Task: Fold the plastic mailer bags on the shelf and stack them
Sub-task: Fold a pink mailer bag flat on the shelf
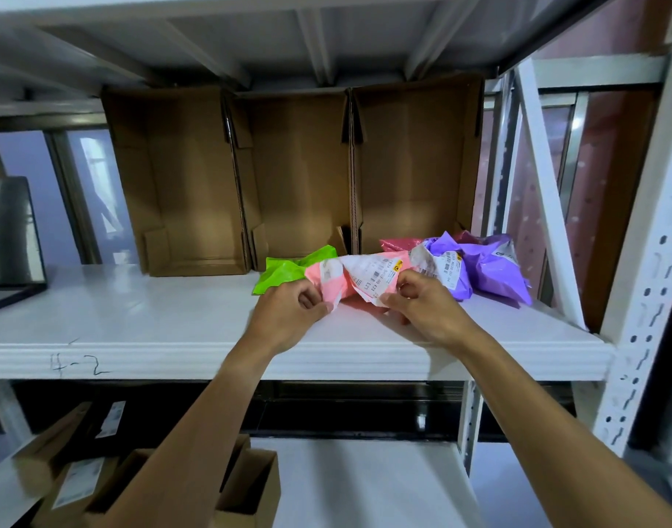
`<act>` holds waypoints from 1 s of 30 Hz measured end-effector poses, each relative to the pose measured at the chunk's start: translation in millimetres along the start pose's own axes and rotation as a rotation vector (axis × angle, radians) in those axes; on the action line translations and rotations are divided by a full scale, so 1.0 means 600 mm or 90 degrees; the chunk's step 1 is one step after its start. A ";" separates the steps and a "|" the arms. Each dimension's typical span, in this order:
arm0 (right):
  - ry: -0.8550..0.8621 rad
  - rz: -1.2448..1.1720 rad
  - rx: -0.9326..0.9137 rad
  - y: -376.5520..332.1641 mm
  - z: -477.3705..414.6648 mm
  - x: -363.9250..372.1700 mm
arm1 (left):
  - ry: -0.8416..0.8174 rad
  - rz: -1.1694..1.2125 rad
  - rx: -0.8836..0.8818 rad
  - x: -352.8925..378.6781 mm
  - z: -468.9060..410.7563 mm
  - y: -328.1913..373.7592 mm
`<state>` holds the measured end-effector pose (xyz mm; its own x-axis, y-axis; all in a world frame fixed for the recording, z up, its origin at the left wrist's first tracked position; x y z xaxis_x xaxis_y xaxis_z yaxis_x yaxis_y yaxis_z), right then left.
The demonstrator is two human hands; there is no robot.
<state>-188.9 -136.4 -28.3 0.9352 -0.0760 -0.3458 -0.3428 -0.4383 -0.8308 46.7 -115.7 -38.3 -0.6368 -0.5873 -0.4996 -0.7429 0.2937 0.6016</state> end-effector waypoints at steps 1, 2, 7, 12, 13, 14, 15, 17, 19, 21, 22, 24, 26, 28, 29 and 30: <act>0.001 0.006 0.000 0.000 0.000 -0.001 | 0.005 0.004 -0.003 0.000 0.000 0.000; 0.001 0.015 0.002 0.000 0.000 -0.002 | 0.007 0.001 -0.002 0.000 0.000 0.000; 0.014 -0.007 0.008 -0.004 0.006 -0.003 | -0.010 -0.024 0.019 0.002 0.001 -0.001; -0.002 -0.142 0.095 -0.013 0.012 -0.014 | -0.005 -0.085 0.028 0.000 0.006 0.005; -0.002 -0.165 0.114 -0.014 0.012 -0.016 | 0.000 -0.082 0.030 0.000 0.006 0.004; -0.006 -0.174 0.125 -0.014 0.012 -0.016 | 0.004 -0.077 0.034 0.000 0.006 0.004; -0.011 -0.184 0.138 -0.015 0.012 -0.016 | 0.009 -0.072 0.040 0.000 0.006 0.004; -0.022 -0.213 0.163 -0.015 0.012 -0.013 | 0.024 -0.072 0.053 -0.001 0.007 0.005; -0.026 -0.225 0.175 -0.012 0.010 -0.012 | 0.033 -0.070 0.064 -0.002 0.008 0.006; -0.023 -0.215 0.176 -0.012 0.009 -0.014 | 0.037 -0.058 0.068 -0.003 0.007 0.005; -0.014 -0.199 0.168 -0.011 0.009 -0.015 | 0.038 -0.051 0.067 -0.003 0.006 0.004; 0.024 -0.161 0.140 -0.012 0.009 -0.019 | 0.040 -0.041 0.063 -0.003 0.003 0.001; 0.076 -0.151 0.122 -0.011 0.008 -0.022 | 0.053 -0.044 0.064 -0.004 0.003 0.001; 0.115 -0.158 0.114 -0.008 0.004 -0.024 | 0.070 -0.049 0.065 -0.006 0.002 0.002; 0.127 -0.161 0.114 -0.006 0.003 -0.025 | 0.076 -0.051 0.062 -0.008 0.002 0.001; 0.142 -0.167 0.114 -0.005 0.004 -0.031 | 0.080 -0.055 0.062 -0.008 0.001 0.007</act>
<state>-205.3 -131.7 -20.7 0.9826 -0.1840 -0.0250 -0.0816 -0.3067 -0.9483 46.6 -111.3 -34.0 -0.5433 -0.7012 -0.4617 -0.8141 0.3055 0.4939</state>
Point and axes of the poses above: each hand's wrist, its own z-axis away from the middle knuckle, its own x-axis out of the palm, y = z × x, the point moved 2 cm from there along -z, towards the middle knuckle, and after that the axes turned 9 degrees about y, right-handed, at the moved point
